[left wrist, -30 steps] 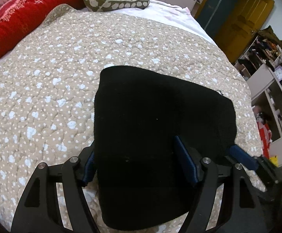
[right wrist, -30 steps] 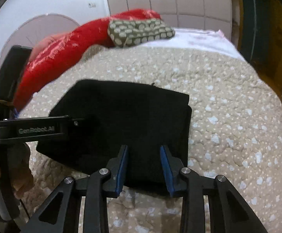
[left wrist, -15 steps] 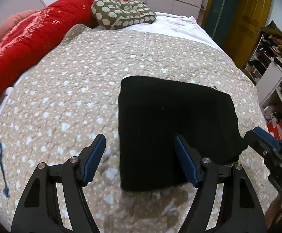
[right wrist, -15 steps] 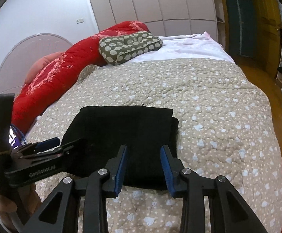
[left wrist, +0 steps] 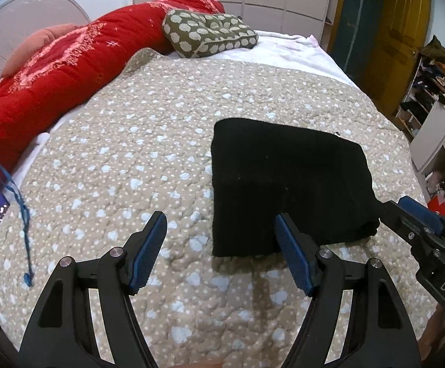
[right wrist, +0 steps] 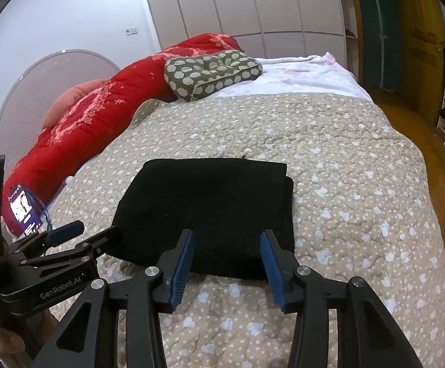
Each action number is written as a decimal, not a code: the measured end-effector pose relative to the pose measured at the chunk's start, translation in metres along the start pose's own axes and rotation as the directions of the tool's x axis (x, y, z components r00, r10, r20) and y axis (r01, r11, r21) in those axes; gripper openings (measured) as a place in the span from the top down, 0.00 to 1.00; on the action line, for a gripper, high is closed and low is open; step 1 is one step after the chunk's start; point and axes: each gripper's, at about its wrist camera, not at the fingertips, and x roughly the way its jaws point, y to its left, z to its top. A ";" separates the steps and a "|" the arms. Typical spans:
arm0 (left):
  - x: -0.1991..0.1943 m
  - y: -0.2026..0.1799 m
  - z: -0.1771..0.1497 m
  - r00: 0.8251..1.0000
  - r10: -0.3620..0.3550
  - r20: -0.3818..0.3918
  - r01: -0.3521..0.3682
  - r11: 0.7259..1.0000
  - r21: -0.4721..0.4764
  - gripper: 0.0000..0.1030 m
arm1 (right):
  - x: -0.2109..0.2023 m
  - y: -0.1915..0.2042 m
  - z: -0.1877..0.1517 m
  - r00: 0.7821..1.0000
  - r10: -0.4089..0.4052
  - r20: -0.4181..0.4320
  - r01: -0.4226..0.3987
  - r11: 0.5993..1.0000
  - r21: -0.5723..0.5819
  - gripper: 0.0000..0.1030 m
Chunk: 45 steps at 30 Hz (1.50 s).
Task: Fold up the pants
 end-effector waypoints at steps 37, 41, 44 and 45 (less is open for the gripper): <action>-0.073 0.001 -0.004 0.990 0.019 0.142 -0.021 1.000 0.012 0.29 | -0.055 0.028 0.006 0.997 0.006 0.071 -0.003 0.999 -0.047 0.55; -0.073 0.001 -0.004 0.990 0.019 0.141 -0.021 1.000 0.010 0.29 | -0.053 0.029 0.005 0.998 0.010 0.068 -0.007 0.999 -0.045 0.55; -0.073 0.002 -0.004 0.990 0.019 0.142 -0.021 1.000 0.007 0.29 | -0.052 0.029 0.004 0.998 0.010 0.067 -0.007 0.999 -0.044 0.55; -0.072 0.002 -0.004 0.990 0.019 0.141 -0.020 1.000 0.008 0.29 | -0.052 0.029 0.004 0.998 0.010 0.067 -0.007 0.999 -0.044 0.55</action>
